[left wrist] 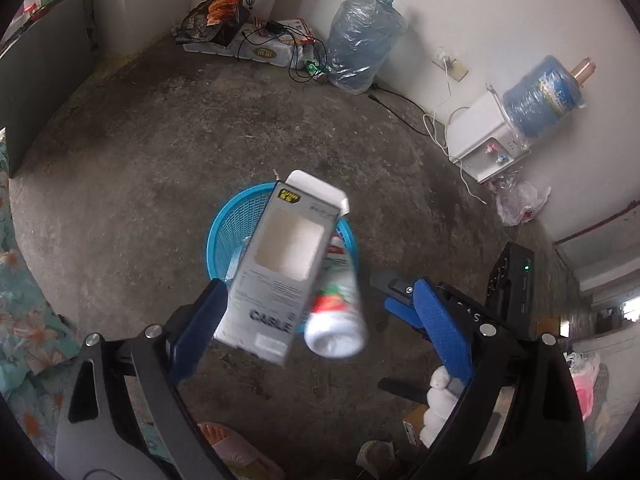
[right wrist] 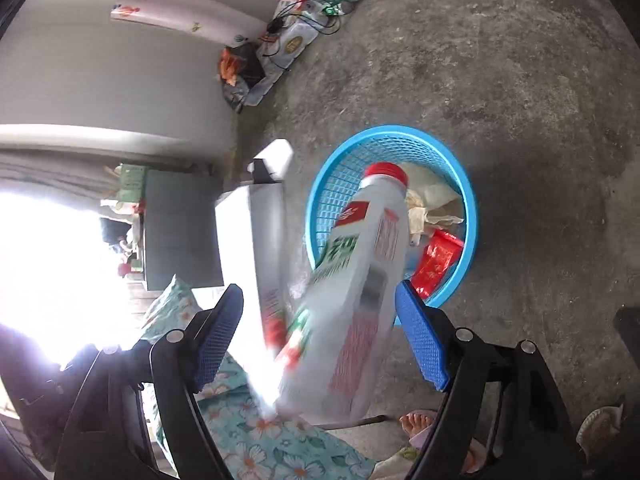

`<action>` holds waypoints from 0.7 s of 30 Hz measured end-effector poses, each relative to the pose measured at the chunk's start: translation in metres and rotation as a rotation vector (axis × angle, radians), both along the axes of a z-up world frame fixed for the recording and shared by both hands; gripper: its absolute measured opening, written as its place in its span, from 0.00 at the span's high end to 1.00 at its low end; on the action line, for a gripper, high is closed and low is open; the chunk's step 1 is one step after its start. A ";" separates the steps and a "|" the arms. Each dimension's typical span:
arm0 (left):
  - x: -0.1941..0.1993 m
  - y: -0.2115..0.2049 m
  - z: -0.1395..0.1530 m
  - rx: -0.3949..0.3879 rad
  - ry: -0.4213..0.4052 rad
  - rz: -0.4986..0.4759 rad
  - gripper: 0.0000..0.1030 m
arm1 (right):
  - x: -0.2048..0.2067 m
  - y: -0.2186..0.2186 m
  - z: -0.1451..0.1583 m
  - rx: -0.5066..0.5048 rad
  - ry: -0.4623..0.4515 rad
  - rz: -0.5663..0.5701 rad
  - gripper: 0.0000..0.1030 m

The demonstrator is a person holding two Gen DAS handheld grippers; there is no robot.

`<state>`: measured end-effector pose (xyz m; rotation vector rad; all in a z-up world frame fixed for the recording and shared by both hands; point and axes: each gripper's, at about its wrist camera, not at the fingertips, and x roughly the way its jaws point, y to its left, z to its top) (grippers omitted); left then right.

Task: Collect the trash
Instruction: 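Open both tools over the wastebasket to drop the box and bottle, then withdraw both tools from the wastebasket and return over the bed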

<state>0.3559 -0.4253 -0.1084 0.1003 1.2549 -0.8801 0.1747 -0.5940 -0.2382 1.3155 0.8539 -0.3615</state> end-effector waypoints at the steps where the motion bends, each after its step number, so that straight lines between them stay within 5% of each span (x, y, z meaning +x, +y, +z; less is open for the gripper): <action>1: 0.000 -0.002 -0.003 -0.002 0.009 0.002 0.13 | -0.003 0.000 -0.006 0.021 0.002 -0.012 0.26; 7: -0.016 0.017 0.001 -0.032 -0.012 -0.003 0.13 | -0.047 0.025 -0.012 -0.009 -0.020 -0.013 0.26; 12: -0.040 0.051 0.032 -0.094 -0.091 0.002 0.13 | -0.078 0.058 0.006 -0.108 0.001 0.018 0.26; 21: -0.117 0.170 0.134 -0.321 -0.332 0.030 0.13 | -0.077 0.149 0.134 -0.569 -0.110 0.222 0.26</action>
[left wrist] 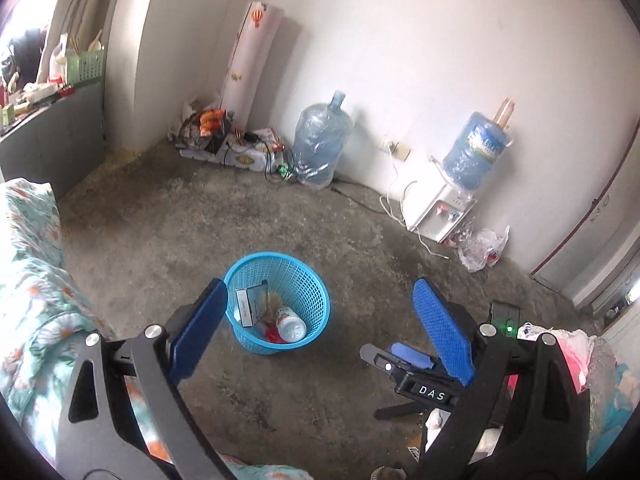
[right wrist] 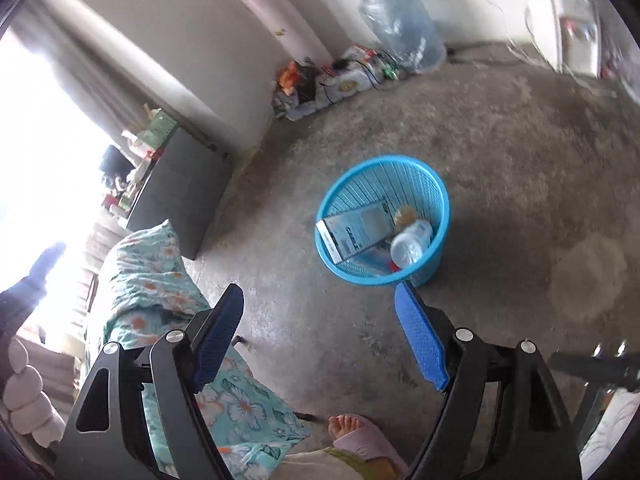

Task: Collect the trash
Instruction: 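Withdraw both tools from the wastebasket and return over the bed, then grasp the green snack bag with the right tool while the left tool grasps the pink-orange snack bag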

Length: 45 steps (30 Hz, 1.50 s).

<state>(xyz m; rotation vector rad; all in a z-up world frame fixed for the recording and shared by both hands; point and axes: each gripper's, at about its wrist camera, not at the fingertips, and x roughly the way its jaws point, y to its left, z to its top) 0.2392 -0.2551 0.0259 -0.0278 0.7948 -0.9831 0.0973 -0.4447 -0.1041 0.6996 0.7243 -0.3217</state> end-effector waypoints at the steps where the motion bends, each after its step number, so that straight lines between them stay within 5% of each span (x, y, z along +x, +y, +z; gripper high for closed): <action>1: -0.010 0.017 0.008 -0.015 -0.019 0.015 0.13 | -0.001 0.013 0.015 -0.055 -0.025 0.028 0.24; 10: -0.081 0.168 0.052 -0.040 -0.110 0.185 0.13 | -0.004 0.123 0.096 -0.407 -0.187 0.205 0.07; 14: -0.104 0.237 0.051 -0.049 -0.104 0.291 0.13 | -0.008 0.170 0.114 -0.444 -0.254 0.329 0.07; 29: -0.167 0.432 0.016 -0.111 -0.035 0.750 0.13 | 0.022 0.268 0.100 0.071 -0.193 0.698 0.07; 42: -0.153 0.489 -0.042 -0.106 0.138 0.856 0.13 | 0.061 0.329 0.063 0.329 -0.040 0.827 0.17; 45: -0.146 0.489 -0.054 -0.097 0.184 0.851 0.23 | 0.075 0.338 0.050 0.381 0.000 0.832 0.19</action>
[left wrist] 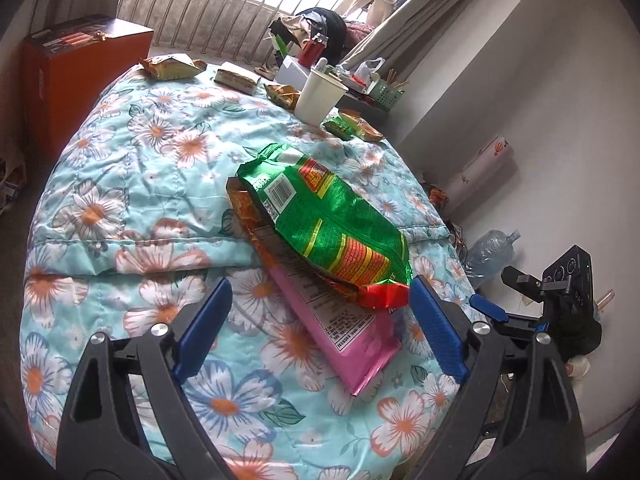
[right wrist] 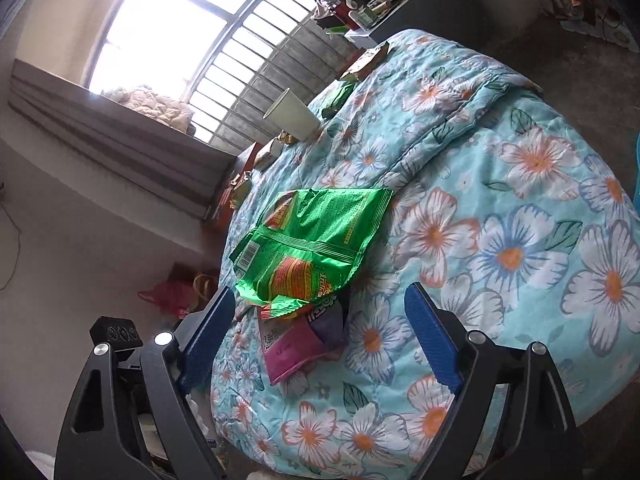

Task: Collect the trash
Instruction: 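Grasp the green snack bag with the right tool while the left tool grasps the pink-orange snack bag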

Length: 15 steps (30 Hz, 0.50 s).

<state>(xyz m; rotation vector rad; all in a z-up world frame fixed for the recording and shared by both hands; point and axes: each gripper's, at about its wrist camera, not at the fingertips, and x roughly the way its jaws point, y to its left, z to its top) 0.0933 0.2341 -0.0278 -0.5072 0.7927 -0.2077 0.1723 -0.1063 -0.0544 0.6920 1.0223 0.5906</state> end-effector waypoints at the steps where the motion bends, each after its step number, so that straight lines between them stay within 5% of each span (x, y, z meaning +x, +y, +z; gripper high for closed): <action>1: 0.003 0.000 -0.005 -0.001 0.020 -0.006 0.28 | 0.006 0.002 -0.005 0.014 0.021 0.002 0.21; 4: 0.013 -0.002 -0.021 -0.010 0.088 -0.025 0.41 | 0.023 0.008 -0.021 0.050 0.087 0.000 0.25; 9: 0.028 -0.009 -0.044 -0.040 0.185 -0.060 0.50 | 0.049 0.023 -0.051 0.084 0.210 0.015 0.33; 15: 0.042 -0.014 -0.057 -0.036 0.229 -0.031 0.66 | 0.067 0.045 -0.061 0.077 0.240 0.025 0.46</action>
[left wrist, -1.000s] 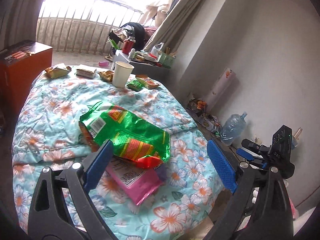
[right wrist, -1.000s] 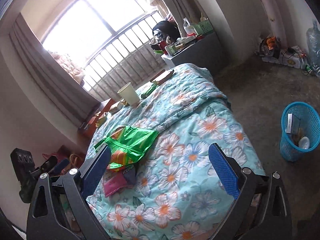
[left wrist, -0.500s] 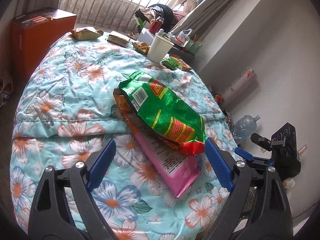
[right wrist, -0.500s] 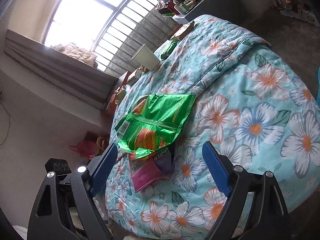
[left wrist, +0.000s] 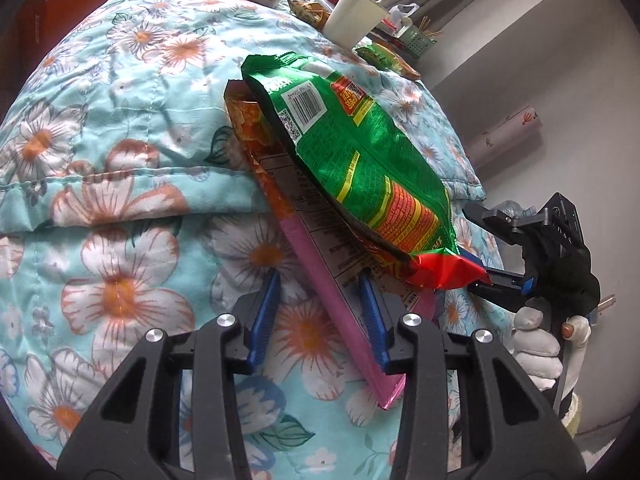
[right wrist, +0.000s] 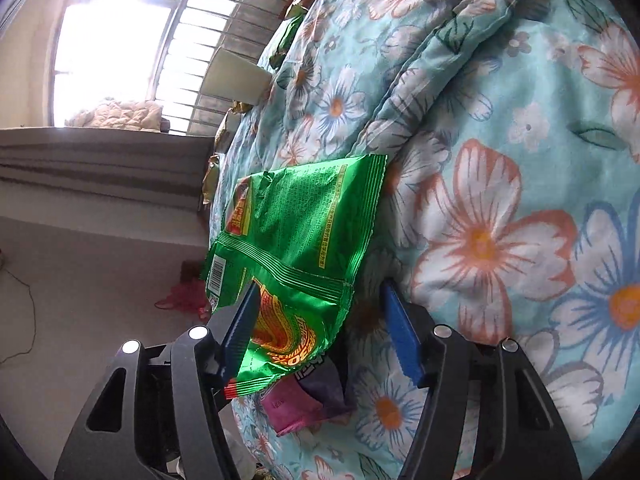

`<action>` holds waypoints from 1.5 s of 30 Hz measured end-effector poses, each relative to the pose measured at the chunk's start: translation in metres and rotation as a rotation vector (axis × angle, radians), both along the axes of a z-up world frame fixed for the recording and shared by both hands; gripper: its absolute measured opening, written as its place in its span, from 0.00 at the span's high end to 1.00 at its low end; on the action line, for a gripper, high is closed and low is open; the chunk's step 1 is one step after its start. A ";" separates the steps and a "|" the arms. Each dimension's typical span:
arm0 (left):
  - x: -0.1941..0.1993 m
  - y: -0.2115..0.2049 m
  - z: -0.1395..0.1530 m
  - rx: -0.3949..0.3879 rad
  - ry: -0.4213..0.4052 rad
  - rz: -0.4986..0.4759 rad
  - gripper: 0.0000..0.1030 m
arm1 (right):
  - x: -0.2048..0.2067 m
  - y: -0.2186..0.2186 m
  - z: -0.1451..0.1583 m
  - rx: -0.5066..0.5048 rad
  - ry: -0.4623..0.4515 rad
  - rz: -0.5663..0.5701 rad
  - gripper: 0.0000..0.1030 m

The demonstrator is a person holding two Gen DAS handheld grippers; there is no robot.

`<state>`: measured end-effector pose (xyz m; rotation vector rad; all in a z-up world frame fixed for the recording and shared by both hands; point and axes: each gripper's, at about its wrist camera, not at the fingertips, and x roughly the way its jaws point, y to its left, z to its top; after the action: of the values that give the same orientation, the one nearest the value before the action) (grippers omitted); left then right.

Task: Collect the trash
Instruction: 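Grasp the green snack bag with the right tool while the left tool grasps the pink-orange snack bag, then lift the green bag and pink-orange bag off the bed with both tools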

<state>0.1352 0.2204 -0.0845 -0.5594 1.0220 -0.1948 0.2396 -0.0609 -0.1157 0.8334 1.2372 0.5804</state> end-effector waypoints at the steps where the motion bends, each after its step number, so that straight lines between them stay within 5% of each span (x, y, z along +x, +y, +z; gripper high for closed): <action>1: 0.002 0.000 -0.001 0.002 0.004 0.003 0.69 | 0.002 0.003 -0.002 0.000 0.007 0.005 0.52; 7: 0.008 -0.003 -0.001 0.004 0.004 0.025 0.84 | -0.003 0.001 -0.005 0.026 0.009 -0.007 0.78; 17: 0.002 -0.011 0.020 0.026 -0.088 0.023 0.94 | -0.061 -0.077 0.021 -0.045 -0.130 -0.202 0.80; 20: 0.000 -0.018 0.033 0.054 -0.123 0.000 0.95 | -0.082 -0.081 0.032 -0.099 -0.180 -0.150 0.78; 24: -0.002 -0.022 0.046 0.082 -0.158 -0.024 0.95 | -0.108 -0.075 0.039 -0.183 -0.200 -0.020 0.41; 25: -0.003 -0.022 0.049 0.086 -0.162 -0.027 0.95 | -0.114 -0.077 0.042 -0.178 -0.214 0.014 0.38; 28: -0.002 -0.023 0.053 0.098 -0.165 -0.033 0.95 | -0.124 -0.087 0.057 -0.118 -0.277 0.117 0.35; 32: -0.003 -0.025 0.056 0.110 -0.163 -0.043 0.95 | -0.122 -0.106 0.090 -0.038 -0.413 0.132 0.35; 36: -0.003 -0.028 0.060 0.119 -0.170 -0.042 0.95 | -0.104 -0.114 0.102 -0.005 -0.451 0.152 0.31; 45: -0.008 -0.030 0.061 0.145 -0.160 -0.029 0.95 | -0.132 -0.056 0.048 -0.319 -0.282 0.475 0.31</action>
<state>0.1273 0.1901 -0.0237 -0.3909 0.8810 -0.1867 0.1075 -0.1165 -0.0679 0.1756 1.2265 0.8229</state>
